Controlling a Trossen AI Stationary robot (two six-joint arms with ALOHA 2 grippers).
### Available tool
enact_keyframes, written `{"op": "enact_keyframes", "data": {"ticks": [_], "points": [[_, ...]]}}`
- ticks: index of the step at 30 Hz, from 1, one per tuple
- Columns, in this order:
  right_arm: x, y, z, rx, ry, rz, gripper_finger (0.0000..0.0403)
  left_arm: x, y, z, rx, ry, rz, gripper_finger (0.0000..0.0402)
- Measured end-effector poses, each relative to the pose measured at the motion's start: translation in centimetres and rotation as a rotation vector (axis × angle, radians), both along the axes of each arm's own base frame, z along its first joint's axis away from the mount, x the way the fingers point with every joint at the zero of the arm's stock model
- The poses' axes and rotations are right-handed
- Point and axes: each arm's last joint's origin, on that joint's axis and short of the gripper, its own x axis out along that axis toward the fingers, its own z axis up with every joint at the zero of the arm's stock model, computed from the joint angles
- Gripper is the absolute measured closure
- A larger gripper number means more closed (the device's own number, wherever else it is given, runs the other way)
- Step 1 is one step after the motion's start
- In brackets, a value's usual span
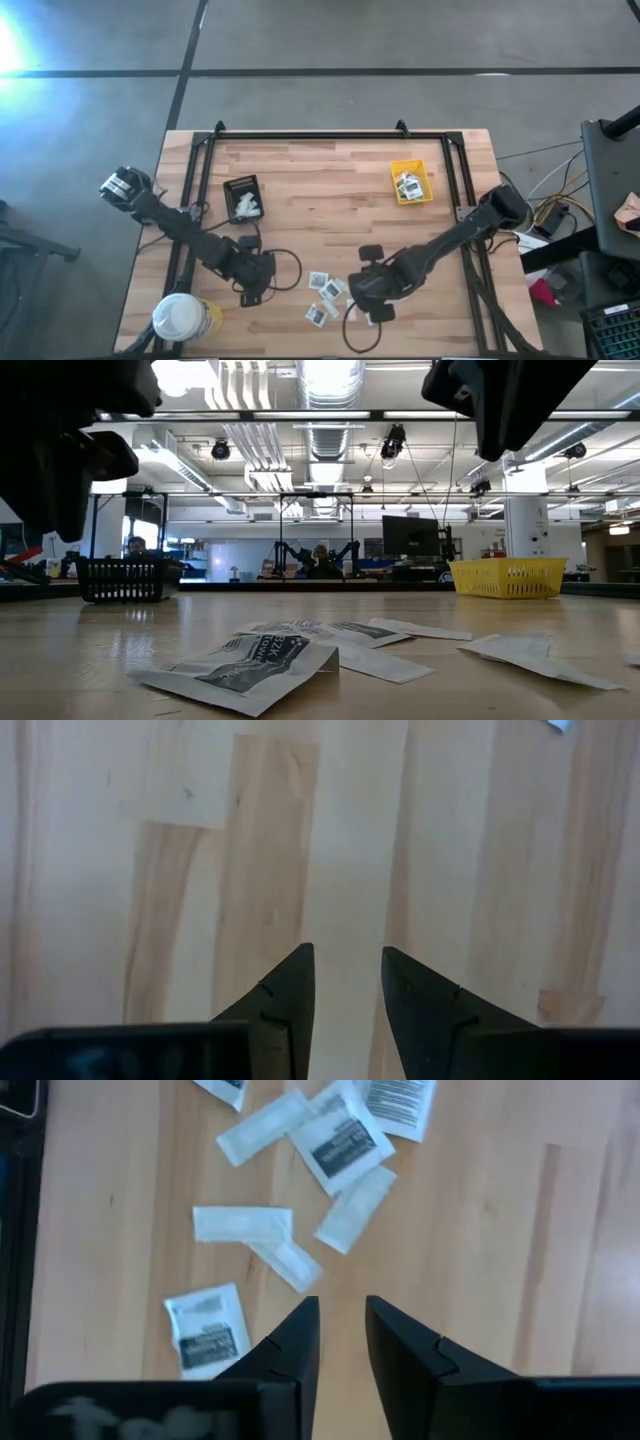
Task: Pick & Place First Aid Supplies
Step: Put the green bandage into the black bin
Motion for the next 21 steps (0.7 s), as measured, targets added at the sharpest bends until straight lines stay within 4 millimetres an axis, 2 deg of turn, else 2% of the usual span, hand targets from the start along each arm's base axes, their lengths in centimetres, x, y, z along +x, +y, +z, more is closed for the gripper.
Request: {"op": "enact_keyframes", "data": {"ticks": [10, 16, 21], "points": [[3.3, 1.2, -2.6, 0.01, 0.035, -0.113, 0.0269, -1.5, -1.7, -0.1, 0.006, 0.025, -0.059, 0.0291], [5.5, 0.5, -4.6, 0.0, 0.065, -0.176, 0.0273, -1.8, -2.1, -0.1, 0.006, 0.026, -0.076, 0.0291], [6.6, -0.6, -5.2, -0.002, 0.071, -0.206, 0.0289, -1.8, -2.1, -0.1, 0.006, 0.028, -0.074, 0.0291]]}}
